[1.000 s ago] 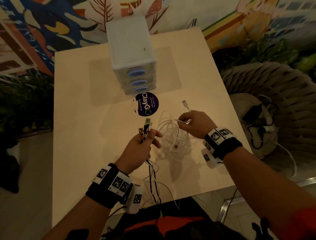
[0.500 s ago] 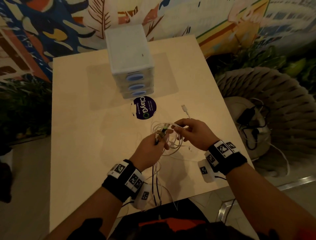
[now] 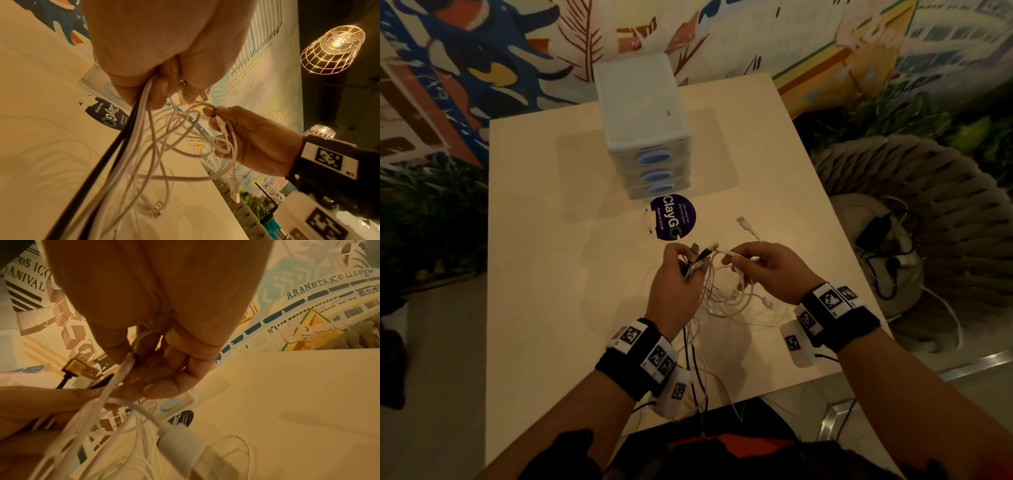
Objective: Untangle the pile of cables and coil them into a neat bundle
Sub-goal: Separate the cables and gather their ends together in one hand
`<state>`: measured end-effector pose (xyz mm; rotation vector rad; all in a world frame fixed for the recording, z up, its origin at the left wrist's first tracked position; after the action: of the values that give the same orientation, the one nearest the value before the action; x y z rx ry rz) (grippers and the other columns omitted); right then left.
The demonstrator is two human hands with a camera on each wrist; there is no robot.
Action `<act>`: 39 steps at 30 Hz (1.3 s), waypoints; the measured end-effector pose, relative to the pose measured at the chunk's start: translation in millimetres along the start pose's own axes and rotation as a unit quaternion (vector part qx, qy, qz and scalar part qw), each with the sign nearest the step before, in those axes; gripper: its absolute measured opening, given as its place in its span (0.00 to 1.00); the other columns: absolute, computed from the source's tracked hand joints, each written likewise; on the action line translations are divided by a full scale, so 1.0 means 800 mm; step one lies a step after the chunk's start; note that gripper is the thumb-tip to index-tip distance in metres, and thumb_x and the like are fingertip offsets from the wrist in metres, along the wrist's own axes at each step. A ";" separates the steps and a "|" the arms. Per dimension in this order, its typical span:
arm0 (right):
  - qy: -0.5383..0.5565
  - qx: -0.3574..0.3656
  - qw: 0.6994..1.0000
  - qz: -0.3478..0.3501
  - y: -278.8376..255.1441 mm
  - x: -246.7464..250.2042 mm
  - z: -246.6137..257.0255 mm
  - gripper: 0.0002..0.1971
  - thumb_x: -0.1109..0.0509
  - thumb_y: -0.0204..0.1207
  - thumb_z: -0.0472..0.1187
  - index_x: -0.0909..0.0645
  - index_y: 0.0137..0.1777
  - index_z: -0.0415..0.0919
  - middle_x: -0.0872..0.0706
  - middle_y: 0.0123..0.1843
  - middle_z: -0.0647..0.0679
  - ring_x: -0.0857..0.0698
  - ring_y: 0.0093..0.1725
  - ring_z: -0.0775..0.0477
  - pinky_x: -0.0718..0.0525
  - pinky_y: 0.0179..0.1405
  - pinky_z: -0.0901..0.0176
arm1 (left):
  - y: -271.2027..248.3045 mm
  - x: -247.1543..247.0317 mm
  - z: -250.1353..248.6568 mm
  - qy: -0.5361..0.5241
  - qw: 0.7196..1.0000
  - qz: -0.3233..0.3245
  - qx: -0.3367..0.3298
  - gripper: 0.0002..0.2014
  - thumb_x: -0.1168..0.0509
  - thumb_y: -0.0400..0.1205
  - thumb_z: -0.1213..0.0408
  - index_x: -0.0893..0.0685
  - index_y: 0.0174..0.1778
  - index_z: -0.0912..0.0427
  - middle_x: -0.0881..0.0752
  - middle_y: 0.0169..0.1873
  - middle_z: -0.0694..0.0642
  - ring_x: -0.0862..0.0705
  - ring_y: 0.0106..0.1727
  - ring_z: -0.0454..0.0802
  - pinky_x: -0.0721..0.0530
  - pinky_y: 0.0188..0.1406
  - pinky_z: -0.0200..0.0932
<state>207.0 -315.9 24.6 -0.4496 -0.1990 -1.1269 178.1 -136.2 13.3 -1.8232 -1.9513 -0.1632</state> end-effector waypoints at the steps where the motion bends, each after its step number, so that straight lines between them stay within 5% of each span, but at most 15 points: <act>1: 0.002 -0.001 1.000 0.000 0.000 0.000 0.001 0.09 0.32 0.87 0.45 0.09 0.54 0.49 0.09 0.42 0.50 0.09 0.36 0.47 0.12 0.42 0.57 | 0.000 0.002 -0.001 -0.006 1.000 -0.010 0.004 0.10 0.30 0.85 0.52 0.23 0.52 0.51 0.18 0.29 0.43 0.21 0.29 0.35 0.27 0.29 0.33; 3: 0.003 -0.005 1.000 0.005 0.000 0.000 0.000 0.09 0.32 0.87 0.44 0.09 0.55 0.48 0.09 0.43 0.51 0.09 0.36 0.46 0.11 0.43 0.56 | 0.000 0.003 -0.004 -0.039 0.999 -0.013 0.015 0.09 0.32 0.86 0.50 0.17 0.49 0.52 0.19 0.24 0.40 0.22 0.26 0.34 0.29 0.30 0.35; 7: 0.006 -0.007 1.000 0.009 0.001 -0.002 -0.002 0.09 0.32 0.87 0.44 0.09 0.54 0.47 0.10 0.41 0.51 0.09 0.36 0.43 0.12 0.42 0.56 | -0.001 -0.001 -0.004 -0.097 0.994 0.014 0.048 0.16 0.38 0.89 0.48 0.08 0.50 0.52 0.25 0.21 0.56 0.26 0.20 0.36 0.29 0.29 0.38; 9: 0.011 -0.007 1.000 0.003 0.001 0.001 -0.002 0.10 0.32 0.87 0.44 0.09 0.54 0.46 0.10 0.40 0.50 0.09 0.35 0.44 0.13 0.40 0.57 | -0.002 -0.004 -0.005 -0.087 0.995 0.031 0.047 0.15 0.37 0.88 0.46 0.08 0.48 0.47 0.25 0.17 0.48 0.25 0.22 0.41 0.25 0.32 0.43; 11: 0.022 -0.005 1.000 -0.001 0.002 0.003 0.000 0.10 0.32 0.87 0.43 0.09 0.53 0.45 0.09 0.41 0.47 0.09 0.35 0.42 0.13 0.39 0.55 | -0.004 -0.008 -0.010 -0.113 0.992 0.050 0.033 0.08 0.32 0.86 0.50 0.09 0.56 0.44 0.11 0.33 0.40 0.12 0.39 0.41 0.16 0.46 0.41; 14: 0.021 0.015 1.000 0.000 0.004 0.004 0.004 0.10 0.33 0.88 0.44 0.09 0.53 0.48 0.09 0.39 0.44 0.09 0.37 0.38 0.12 0.41 0.46 | -0.009 -0.021 -0.020 -0.138 0.984 0.112 0.003 0.20 0.23 0.80 0.64 0.14 0.67 0.48 0.09 0.54 0.35 0.12 0.60 0.35 0.15 0.61 0.35; 18: 0.026 0.020 0.999 0.004 0.003 0.003 0.004 0.10 0.33 0.88 0.44 0.10 0.50 0.51 0.10 0.37 0.47 0.09 0.37 0.38 0.12 0.44 0.43 | -0.005 -0.016 -0.027 -0.134 0.986 0.094 -0.011 0.12 0.23 0.80 0.68 0.09 0.58 0.52 0.06 0.50 0.45 0.09 0.55 0.43 0.13 0.61 0.45; 23: -0.043 -0.011 0.999 -0.022 0.002 0.006 -0.004 0.08 0.31 0.84 0.55 0.17 0.58 0.56 0.10 0.48 0.55 0.08 0.37 0.54 0.12 0.44 0.52 | 0.002 -0.004 -0.012 -0.109 0.993 0.044 0.011 0.06 0.25 0.82 0.59 0.08 0.50 0.40 0.06 0.46 0.42 0.10 0.53 0.40 0.15 0.64 0.49; 28: -0.106 -0.023 0.990 -0.090 0.001 0.027 -0.013 0.12 0.34 0.86 0.56 0.32 0.60 0.54 0.12 0.42 0.53 0.12 0.26 0.55 0.18 0.30 0.56 | 0.003 -0.002 -0.002 -0.099 0.992 0.061 0.042 0.04 0.24 0.81 0.61 0.07 0.48 0.45 0.06 0.43 0.43 0.10 0.51 0.40 0.15 0.61 0.47; 34: -0.173 -0.062 0.977 -0.104 0.012 0.044 -0.039 0.05 0.33 0.85 0.53 0.23 0.56 0.55 0.11 0.40 0.57 0.12 0.32 0.58 0.19 0.37 0.57 | -0.006 -0.001 -0.013 -0.162 0.980 0.083 0.074 0.06 0.30 0.85 0.66 0.09 0.55 0.57 0.07 0.46 0.53 0.20 0.25 0.30 0.26 0.32 0.25; 37: -0.200 -0.080 0.973 -0.087 0.016 0.041 -0.050 0.07 0.34 0.86 0.47 0.21 0.61 0.55 0.12 0.51 0.54 0.12 0.46 0.50 0.18 0.46 0.55 | -0.009 0.005 -0.013 -0.182 0.976 0.074 0.096 0.10 0.30 0.85 0.66 0.10 0.60 0.65 0.08 0.37 0.48 0.15 0.27 0.33 0.18 0.38 0.53; 38: -0.199 -0.075 0.973 -0.086 0.015 0.041 -0.050 0.11 0.34 0.84 0.42 0.21 0.64 0.54 0.14 0.55 0.52 0.13 0.50 0.49 0.18 0.50 0.54 | -0.010 0.006 -0.011 -0.193 0.973 0.070 0.107 0.11 0.30 0.86 0.66 0.10 0.62 0.65 0.08 0.36 0.49 0.11 0.35 0.36 0.20 0.48 0.65; 39: -0.189 -0.064 0.976 -0.086 0.013 0.041 -0.047 0.17 0.33 0.81 0.38 0.22 0.68 0.54 0.17 0.59 0.51 0.15 0.53 0.49 0.17 0.52 0.55 | -0.011 0.008 -0.009 -0.206 0.969 0.066 0.117 0.12 0.30 0.86 0.66 0.11 0.63 0.66 0.07 0.37 0.51 0.15 0.47 0.40 0.26 0.57 0.66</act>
<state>227.9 -355.8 0.6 -0.7728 -0.5089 -1.2213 171.6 -134.3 24.3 -1.9282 -1.9981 0.5067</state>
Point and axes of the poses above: each hand's wrist, its own y-axis towards the middle knuckle, its own x-axis out of the back of the hand, z = x × y, the point moved 10 cm from there along y, towards the middle knuckle
